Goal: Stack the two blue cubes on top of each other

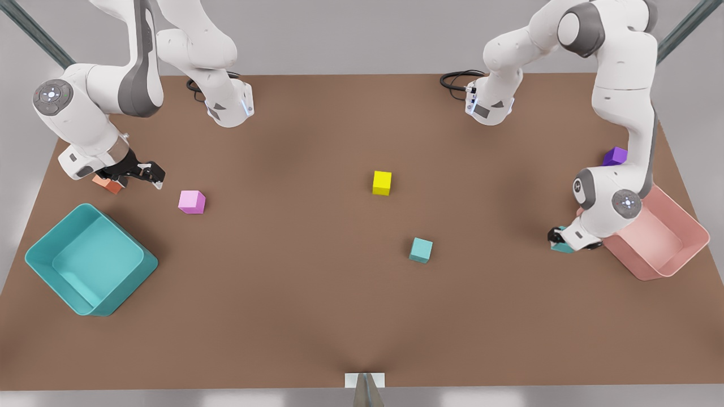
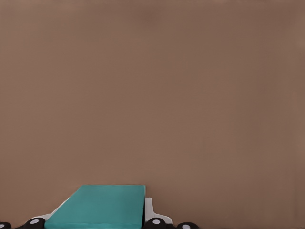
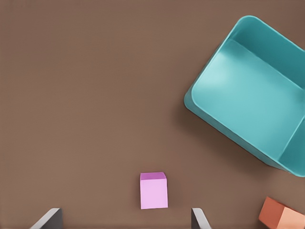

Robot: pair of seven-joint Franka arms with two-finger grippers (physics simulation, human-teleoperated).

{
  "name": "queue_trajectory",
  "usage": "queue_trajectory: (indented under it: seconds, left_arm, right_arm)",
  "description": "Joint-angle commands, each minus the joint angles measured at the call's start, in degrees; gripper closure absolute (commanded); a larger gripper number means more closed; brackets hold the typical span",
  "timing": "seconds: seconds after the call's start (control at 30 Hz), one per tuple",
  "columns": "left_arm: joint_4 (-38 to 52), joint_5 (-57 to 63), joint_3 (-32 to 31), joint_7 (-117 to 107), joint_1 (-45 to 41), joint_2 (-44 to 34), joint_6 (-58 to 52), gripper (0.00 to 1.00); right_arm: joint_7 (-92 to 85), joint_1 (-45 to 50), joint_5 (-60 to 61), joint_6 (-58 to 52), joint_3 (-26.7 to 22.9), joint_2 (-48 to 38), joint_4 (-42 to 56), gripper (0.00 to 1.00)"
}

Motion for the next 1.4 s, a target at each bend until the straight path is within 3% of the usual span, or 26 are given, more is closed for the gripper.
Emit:
queue_trajectory:
  seconds: [0.0, 0.17, 0.3, 0.47, 1.37]
  left_arm:
    - [1.3, -1.0, -0.8, -16.5, -2.9, -0.4, -7.9, 0.44]
    - [5.0, -1.0, -9.0, -45.0, -12.8, -2.4, -15.9, 0.44]
    - [10.3, -0.9, -9.0, -67.4, -27.5, 1.7, -15.9, 0.44]
    - [19.6, 2.2, -8.4, -75.8, -34.5, 9.7, -15.9, 0.44]
    - [22.7, 11.2, -7.5, -76.9, -35.1, 14.2, -13.9, 0.44]
  right_arm:
    - [0.9, 0.0, 0.1, -0.1, 0.0, 0.0, 0.0, 0.0]
    - [0.9, 0.0, 0.1, -0.1, 0.0, 0.0, 0.0, 0.0]
    - [0.9, 0.0, 0.1, -0.1, 0.0, 0.0, 0.0, 0.0]
    - [0.9, 0.0, 0.1, -0.1, 0.0, 0.0, 0.0, 0.0]
    - [0.8, -0.9, 0.1, -1.2, -0.2, 0.7, 2.7, 0.0]
